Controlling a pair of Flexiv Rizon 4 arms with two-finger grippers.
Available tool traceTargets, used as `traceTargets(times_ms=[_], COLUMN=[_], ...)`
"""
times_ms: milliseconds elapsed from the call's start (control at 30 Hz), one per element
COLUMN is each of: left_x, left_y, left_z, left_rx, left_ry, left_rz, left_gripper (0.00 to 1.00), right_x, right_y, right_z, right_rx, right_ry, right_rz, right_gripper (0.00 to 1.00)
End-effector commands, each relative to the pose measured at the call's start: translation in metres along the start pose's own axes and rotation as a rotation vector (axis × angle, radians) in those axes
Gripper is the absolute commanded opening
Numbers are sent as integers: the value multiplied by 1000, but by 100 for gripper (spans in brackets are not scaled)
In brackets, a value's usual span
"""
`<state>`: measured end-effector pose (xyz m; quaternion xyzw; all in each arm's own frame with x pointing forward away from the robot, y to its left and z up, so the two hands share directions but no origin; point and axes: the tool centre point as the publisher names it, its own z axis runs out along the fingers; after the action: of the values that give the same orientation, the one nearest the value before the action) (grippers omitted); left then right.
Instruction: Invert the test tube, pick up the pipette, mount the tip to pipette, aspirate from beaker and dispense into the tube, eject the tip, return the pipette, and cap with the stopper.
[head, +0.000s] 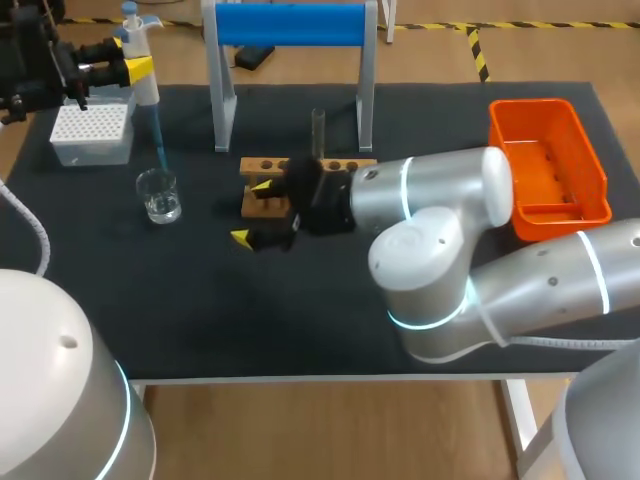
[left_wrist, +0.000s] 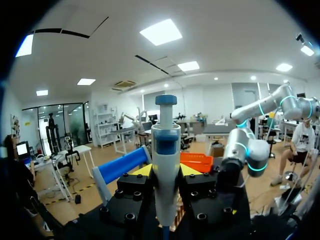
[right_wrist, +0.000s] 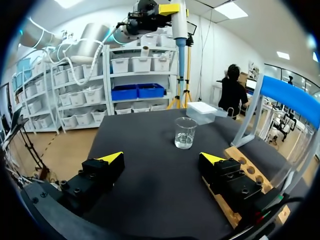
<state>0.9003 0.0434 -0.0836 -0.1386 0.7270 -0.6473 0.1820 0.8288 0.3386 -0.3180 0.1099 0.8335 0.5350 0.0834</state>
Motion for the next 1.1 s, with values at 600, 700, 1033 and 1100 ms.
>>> traceTargets(times_ms=[600,700,1033,1100], left_x=[0,0,0,0], left_y=[1,1,1,1], left_z=[1,1,1,1], left_rx=[4,4,4,4], left_ry=[-3,-3,-3,-3], left_rz=[2,2,2,2], left_gripper=[0,0,0,0], right_x=[3,3,3,3], right_y=[0,0,0,0], right_z=[4,4,4,4], right_rx=[-2,-2,-2,-2], right_ry=[-7,-7,-7,-7], right_rz=[-40,-40,-40,-40], right_gripper=[100,100,100,100])
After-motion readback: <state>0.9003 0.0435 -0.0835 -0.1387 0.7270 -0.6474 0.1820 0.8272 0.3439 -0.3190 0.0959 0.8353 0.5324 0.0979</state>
